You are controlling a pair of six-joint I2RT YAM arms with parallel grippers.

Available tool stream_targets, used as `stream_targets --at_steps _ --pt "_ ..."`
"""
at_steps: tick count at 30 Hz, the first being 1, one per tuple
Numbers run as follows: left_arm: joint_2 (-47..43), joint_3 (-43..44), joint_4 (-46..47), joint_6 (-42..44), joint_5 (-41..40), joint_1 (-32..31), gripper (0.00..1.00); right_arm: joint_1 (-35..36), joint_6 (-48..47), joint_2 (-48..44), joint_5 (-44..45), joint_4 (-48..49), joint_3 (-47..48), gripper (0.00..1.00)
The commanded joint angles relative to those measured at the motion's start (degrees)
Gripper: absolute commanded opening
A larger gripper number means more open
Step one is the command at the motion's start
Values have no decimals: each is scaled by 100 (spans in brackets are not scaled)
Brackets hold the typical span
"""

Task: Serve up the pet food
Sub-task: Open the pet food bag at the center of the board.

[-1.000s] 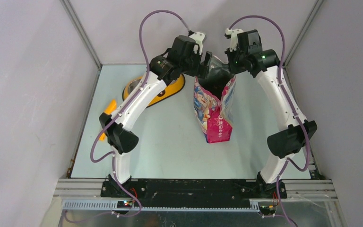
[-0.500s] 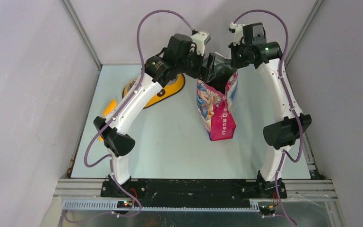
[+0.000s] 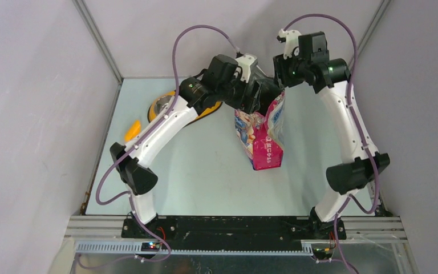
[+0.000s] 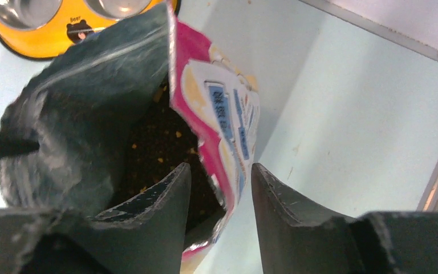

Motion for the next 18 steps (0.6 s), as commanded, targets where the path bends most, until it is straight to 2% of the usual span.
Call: stream_targets --at_steps 1,7,9,12,15,18 --pt "-490 183 74 23 -379 3 91 195 -297 -723 338 461 -555 48" --pt "-377 933 -30 785 258 -1 99 181 -475 -802 298 321 -509 51" --pt "-487 1038 3 1754 515 14 100 175 -655 -889 168 260 -533 53" --pt "-693 962 -125 3027 1362 29 100 149 -853 -1008 129 243 -609 54" --pt "-729 1014 -767 4563 1837 39 100 70 -952 -1172 92 212 -650 55" --pt "-697 832 -1196 5731 2150 39 100 -26 -971 -1316 0 233 -737 56"
